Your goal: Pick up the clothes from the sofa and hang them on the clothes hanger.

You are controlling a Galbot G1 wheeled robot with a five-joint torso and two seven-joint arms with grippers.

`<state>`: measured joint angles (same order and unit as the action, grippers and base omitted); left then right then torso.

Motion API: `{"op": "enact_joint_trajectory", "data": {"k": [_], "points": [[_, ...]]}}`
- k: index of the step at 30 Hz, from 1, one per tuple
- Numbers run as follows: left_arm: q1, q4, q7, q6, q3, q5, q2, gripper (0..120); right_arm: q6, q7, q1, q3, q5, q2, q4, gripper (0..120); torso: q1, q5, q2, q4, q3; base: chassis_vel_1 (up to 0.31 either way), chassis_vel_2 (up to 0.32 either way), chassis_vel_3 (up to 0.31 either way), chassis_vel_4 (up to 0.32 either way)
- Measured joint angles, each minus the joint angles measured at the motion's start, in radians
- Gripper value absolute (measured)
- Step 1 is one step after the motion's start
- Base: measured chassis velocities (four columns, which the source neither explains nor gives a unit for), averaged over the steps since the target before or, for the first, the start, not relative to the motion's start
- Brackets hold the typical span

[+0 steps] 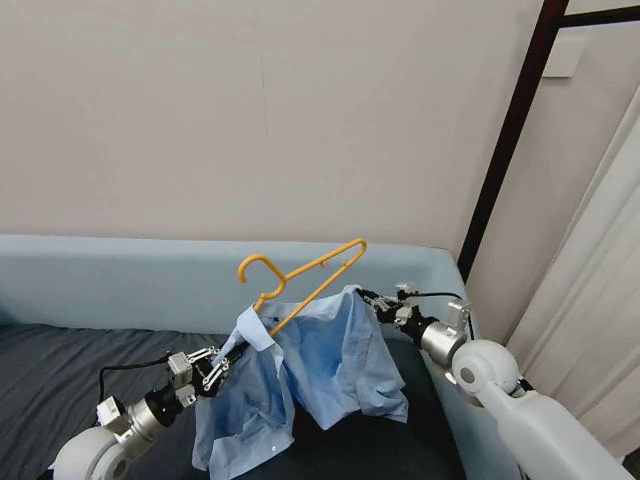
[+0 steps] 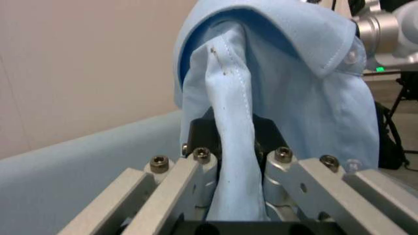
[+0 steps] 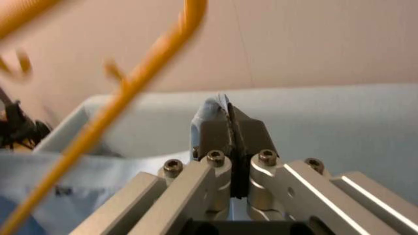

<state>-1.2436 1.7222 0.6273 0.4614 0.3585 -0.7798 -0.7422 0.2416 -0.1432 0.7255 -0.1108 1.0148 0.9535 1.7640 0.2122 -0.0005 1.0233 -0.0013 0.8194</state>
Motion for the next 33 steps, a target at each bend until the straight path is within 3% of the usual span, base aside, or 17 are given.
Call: {"op": "enact_joint_trajectory", "data": {"k": [20, 28, 33], "points": [[0.021, -0.102, -0.007, -0.001, -0.004, 0.082, -0.004, 7, -0.142, -0.159, -0.001, -0.047, 0.081, -0.039, 0.083, 0, 0.0, -0.0002, 0.0, 0.0, 0.0, 0.0, 0.0, 0.0, 0.0], [0.028, -0.126, -0.032, 0.005, 0.007, 0.083, -0.005, 7, -0.147, -0.186, 0.013, -0.064, 0.03, -0.05, 0.11, 0, 0.0, -0.0002, 0.0, 0.0001, 0.0, 0.0, 0.0, 0.0, 0.0], [0.036, -0.123, -0.036, 0.005, 0.015, 0.064, 0.0, 7, -0.097, -0.12, 0.018, -0.062, -0.076, -0.064, 0.117, 0, 0.0, -0.0001, 0.0, 0.0, 0.0, 0.0, 0.0, 0.0, 0.0]]}}
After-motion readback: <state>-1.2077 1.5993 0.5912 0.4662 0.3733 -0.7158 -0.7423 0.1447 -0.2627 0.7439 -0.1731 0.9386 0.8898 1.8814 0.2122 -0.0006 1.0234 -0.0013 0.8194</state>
